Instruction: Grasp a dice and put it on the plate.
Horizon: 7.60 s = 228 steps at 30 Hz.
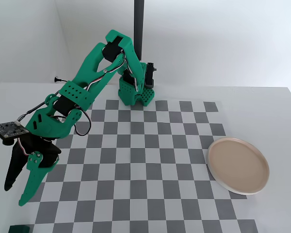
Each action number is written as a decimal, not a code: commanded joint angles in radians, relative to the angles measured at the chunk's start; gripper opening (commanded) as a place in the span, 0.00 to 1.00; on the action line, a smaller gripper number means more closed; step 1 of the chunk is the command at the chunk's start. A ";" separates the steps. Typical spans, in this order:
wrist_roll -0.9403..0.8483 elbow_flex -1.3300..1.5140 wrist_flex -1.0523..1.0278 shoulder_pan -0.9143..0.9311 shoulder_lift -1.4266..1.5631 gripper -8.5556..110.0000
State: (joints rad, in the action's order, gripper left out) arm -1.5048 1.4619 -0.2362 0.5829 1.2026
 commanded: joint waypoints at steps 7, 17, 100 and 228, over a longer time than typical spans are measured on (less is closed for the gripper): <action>0.014 -0.341 -0.031 -0.040 -0.140 0.22; 0.023 -0.535 -0.078 -0.043 -0.305 0.22; -0.012 -0.894 -0.107 -0.069 -0.730 0.22; 0.147 -0.960 -0.575 -0.393 -0.204 0.04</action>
State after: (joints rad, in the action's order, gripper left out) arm -1.3545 0.5814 -0.7977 0.2148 0.8145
